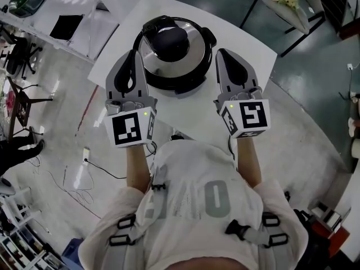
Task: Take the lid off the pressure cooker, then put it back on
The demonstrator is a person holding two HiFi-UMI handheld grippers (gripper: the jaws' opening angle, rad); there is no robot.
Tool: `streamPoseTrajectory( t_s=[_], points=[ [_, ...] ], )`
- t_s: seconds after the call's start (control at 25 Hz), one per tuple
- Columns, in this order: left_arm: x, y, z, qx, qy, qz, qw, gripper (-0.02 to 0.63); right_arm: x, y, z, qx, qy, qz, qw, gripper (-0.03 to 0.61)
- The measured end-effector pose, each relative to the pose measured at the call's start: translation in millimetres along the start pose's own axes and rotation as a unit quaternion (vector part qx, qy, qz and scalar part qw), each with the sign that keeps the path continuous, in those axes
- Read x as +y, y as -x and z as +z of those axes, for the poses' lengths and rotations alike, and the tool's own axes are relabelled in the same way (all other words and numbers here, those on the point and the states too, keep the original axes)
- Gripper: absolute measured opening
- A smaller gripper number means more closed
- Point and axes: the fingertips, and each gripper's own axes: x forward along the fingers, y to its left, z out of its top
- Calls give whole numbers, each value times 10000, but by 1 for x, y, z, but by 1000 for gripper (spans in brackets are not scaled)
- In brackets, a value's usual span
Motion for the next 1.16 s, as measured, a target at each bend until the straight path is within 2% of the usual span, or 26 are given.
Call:
streamPoseTrajectory(
  t_s=[0.64,1.16],
  points=[
    [2,-5,-4,19,15,-27,10000,19,0,-3,-9,151,23,111,9998,9],
    [-6,-7,-6,94,-134,-95,9998,19,-6,0,-11,214,105,75,9997,9]
  ],
)
